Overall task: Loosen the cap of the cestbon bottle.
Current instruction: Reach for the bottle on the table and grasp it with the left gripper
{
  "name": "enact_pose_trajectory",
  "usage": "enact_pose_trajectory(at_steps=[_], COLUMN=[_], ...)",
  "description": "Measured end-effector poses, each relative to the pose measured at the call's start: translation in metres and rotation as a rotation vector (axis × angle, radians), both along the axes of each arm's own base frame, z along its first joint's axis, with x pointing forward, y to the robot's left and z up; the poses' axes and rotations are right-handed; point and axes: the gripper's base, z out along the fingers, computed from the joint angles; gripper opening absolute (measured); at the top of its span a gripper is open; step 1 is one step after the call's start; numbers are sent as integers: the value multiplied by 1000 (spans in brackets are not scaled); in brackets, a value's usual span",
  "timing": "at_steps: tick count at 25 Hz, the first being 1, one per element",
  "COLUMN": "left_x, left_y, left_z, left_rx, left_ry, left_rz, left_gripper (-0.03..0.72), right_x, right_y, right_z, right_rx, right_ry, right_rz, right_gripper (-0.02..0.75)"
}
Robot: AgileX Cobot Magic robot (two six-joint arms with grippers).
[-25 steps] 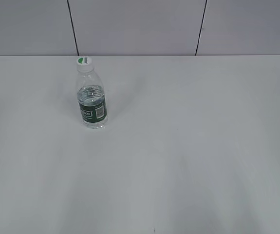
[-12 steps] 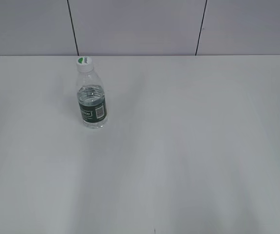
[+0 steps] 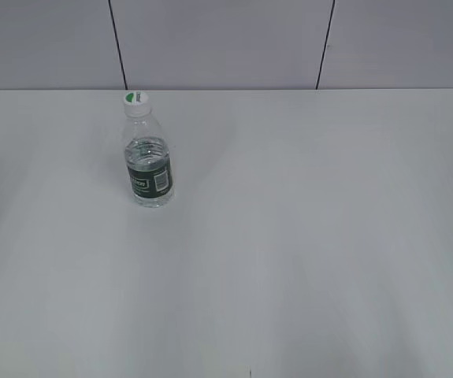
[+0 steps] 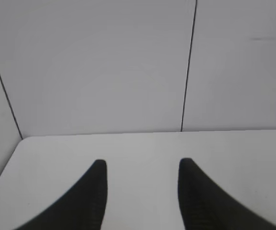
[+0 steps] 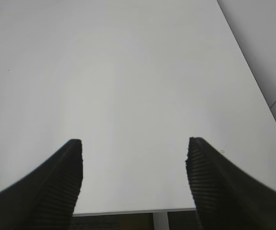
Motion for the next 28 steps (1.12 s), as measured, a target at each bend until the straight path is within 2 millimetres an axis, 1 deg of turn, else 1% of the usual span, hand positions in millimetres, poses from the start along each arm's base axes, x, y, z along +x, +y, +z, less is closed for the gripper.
enact_pose_trajectory(at_steps=[1,4,7,10,14,18,20,23,25,28], left_x=[9,40,68,87,108,128,137,148,155,159], left_y=[-1,-4,-7,-9,-9,0,6,8,6,-3], left_z=[-4,-25,-54,-79,-104,-122,-127,-135,-146,-165], left_rx=[13,49,57,43,27,13,-15,-39,-40,-58], left_ry=[-16,-33,-11,-12,3,18,11,-2,7,32], left_rz=[-12,-60,-101,-127,-135,-119,-122,-171,-211,-328], left_gripper=[312,312,309,309,309,309,299,286,281,277], right_x=[0,0,0,0,0,0,0,0,0,0], right_y=[0,0,0,0,-1,-1,-1,-1,-1,-1], right_z=[0,0,0,0,0,0,0,0,0,0], right_rx=[-1,-2,-5,-5,-6,-6,-6,-6,-6,-6], right_ry=[0,0,0,0,0,0,0,0,0,0], right_rz=[-1,-2,-3,-3,-4,-4,-4,-4,-4,-4], right_gripper=[518,518,518,518,518,518,518,518,518,518])
